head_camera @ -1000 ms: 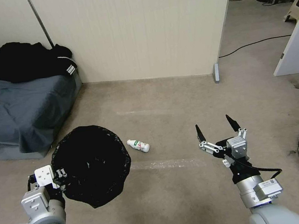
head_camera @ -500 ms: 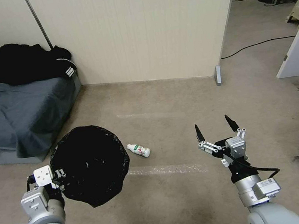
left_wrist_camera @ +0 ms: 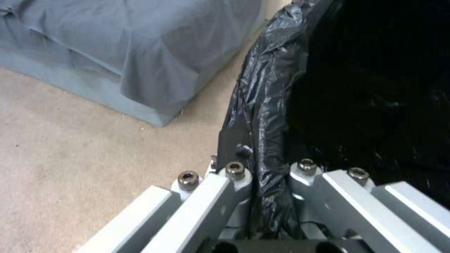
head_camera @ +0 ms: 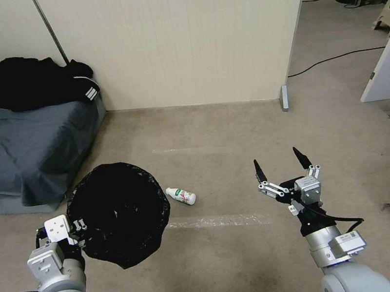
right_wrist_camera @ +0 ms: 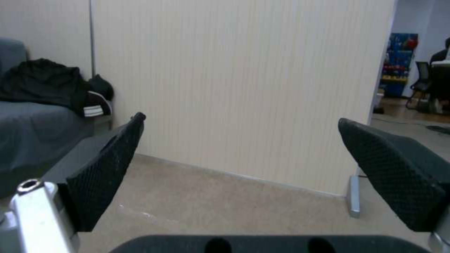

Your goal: Pick up the trash bin, then pick up the garbage from the floor and place it into the trash bin.

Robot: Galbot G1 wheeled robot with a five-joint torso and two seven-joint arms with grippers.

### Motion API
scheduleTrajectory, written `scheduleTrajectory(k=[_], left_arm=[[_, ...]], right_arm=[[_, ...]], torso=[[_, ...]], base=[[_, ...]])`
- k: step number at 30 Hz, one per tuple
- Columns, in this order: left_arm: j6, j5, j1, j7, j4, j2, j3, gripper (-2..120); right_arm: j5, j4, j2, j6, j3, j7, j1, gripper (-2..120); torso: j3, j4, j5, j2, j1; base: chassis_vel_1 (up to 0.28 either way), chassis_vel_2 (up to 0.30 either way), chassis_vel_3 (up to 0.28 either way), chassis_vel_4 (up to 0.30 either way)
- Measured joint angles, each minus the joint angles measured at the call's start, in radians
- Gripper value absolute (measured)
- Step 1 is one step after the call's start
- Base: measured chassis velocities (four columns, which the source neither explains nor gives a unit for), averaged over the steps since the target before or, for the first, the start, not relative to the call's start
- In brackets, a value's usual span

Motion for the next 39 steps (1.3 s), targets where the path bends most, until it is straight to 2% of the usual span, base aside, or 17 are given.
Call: scheduleTrajectory(k=[16,33,39], left_arm=[[0.003,-0.005,0.0,0.002,-0.004,-0.002,-0.001,1],[0.003,-0.014,0.001,0.006,-0.005,0.0,-0.002,1],[-0.002,-0.009,0.001,0.018,-0.004,-0.001,-0.001,1]], right_arm=[[-0.004,0.011,0.0,0.011,0.001,-0.001,-0.018,100],[-0.003,0.019,0.0,0.015,0.001,-0.001,-0.02,100],[-0.002,0.018,0.0,0.018,0.003,0.0,-0.017,100]], torso=[[0.0,0.0,0.0,0.0,0.0],[0.0,0.0005,-0.0001,0.0,0.0],[0.0,-0.0001,0.0,0.0,0.0]], base=[[0.049,0.057,0.052,0.057],[0.114,0.102,0.104,0.112],[0.018,0.018,0.011,0.016]])
